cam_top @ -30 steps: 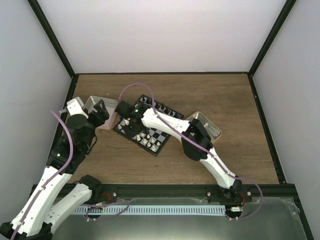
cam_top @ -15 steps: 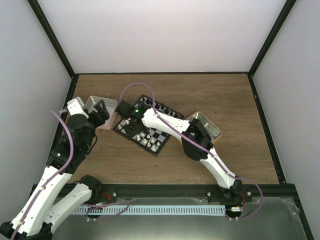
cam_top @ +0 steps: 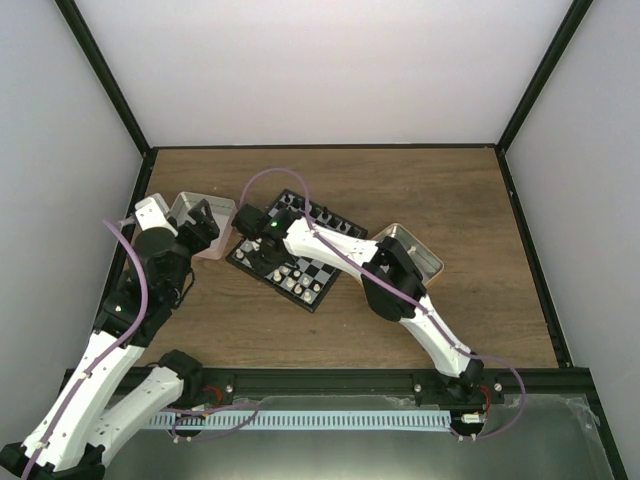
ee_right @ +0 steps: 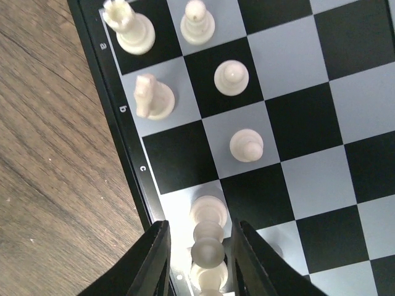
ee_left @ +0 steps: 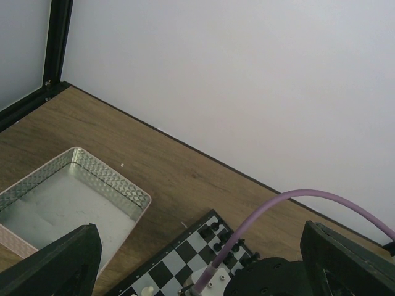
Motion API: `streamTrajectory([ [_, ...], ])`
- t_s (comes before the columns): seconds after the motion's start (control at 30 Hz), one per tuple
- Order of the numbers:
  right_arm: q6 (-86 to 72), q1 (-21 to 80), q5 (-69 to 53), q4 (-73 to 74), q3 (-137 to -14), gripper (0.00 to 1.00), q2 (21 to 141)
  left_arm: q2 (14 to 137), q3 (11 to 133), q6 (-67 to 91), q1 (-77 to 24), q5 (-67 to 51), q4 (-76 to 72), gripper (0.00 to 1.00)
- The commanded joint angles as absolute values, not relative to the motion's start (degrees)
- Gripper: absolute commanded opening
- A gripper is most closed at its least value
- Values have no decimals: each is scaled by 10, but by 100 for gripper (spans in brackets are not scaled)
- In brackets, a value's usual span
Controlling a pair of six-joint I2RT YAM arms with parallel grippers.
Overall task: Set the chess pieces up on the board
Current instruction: Adjust the chess piece on the chessboard.
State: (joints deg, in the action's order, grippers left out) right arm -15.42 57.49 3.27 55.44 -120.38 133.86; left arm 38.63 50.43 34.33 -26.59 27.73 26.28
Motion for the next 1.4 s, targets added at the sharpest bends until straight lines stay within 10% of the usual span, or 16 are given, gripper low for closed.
streamTrajectory([
  [0.0, -156, 572, 44, 554, -1197, 30, 1346, 387, 499, 345, -263, 270, 255, 90],
  [0.43, -147, 571, 15, 538, -1179, 11, 1335, 390, 499, 345, -262, 269, 254, 90],
  [1.37, -148, 571, 24, 550, -1156, 18, 1308, 389, 494, 349, -263, 266, 253, 90],
])
